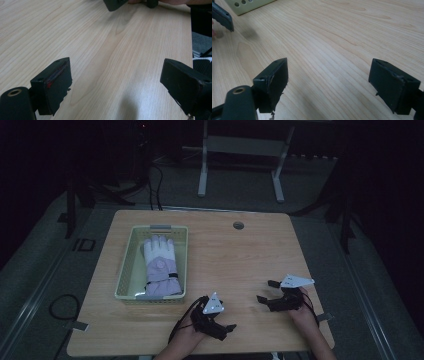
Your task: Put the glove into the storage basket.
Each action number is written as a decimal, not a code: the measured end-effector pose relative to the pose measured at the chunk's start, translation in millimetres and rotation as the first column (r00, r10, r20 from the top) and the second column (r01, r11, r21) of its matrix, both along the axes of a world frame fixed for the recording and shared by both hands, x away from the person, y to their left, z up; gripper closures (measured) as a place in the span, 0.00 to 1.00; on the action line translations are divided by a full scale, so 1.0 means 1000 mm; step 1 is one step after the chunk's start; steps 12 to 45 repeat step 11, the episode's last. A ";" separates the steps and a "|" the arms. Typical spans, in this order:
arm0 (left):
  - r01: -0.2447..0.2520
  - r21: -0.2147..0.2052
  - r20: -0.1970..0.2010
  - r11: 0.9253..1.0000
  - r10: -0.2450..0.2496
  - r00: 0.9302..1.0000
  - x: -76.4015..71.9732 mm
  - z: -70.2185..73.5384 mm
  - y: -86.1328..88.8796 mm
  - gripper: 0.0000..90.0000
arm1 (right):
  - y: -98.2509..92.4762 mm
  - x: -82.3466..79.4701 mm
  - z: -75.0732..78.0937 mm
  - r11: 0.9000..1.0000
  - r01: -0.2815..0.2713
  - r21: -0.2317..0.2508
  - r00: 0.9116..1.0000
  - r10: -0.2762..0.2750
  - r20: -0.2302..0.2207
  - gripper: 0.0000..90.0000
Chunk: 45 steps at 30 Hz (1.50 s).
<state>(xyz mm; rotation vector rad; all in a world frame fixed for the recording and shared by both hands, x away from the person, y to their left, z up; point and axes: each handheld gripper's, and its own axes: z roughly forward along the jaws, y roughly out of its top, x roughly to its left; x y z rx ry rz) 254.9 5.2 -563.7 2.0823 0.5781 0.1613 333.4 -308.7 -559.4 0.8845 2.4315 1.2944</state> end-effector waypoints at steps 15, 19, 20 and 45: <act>-0.004 -0.009 -0.020 1.000 0.004 1.000 0.001 -0.003 0.006 0.12 | 0.002 0.001 0.000 1.000 0.007 -0.023 1.000 -0.007 -0.009 0.18; -0.004 -0.009 -0.020 1.000 0.004 1.000 0.001 -0.003 0.006 0.12 | 0.002 0.001 0.000 1.000 0.007 -0.023 1.000 -0.007 -0.009 0.18; -0.004 -0.009 -0.020 1.000 0.004 1.000 0.001 -0.003 0.006 0.12 | 0.002 0.001 0.000 1.000 0.007 -0.023 1.000 -0.007 -0.009 0.18; -0.004 -0.009 -0.020 1.000 0.004 1.000 0.001 -0.003 0.006 0.12 | 0.002 0.001 0.000 1.000 0.007 -0.023 1.000 -0.007 -0.009 0.18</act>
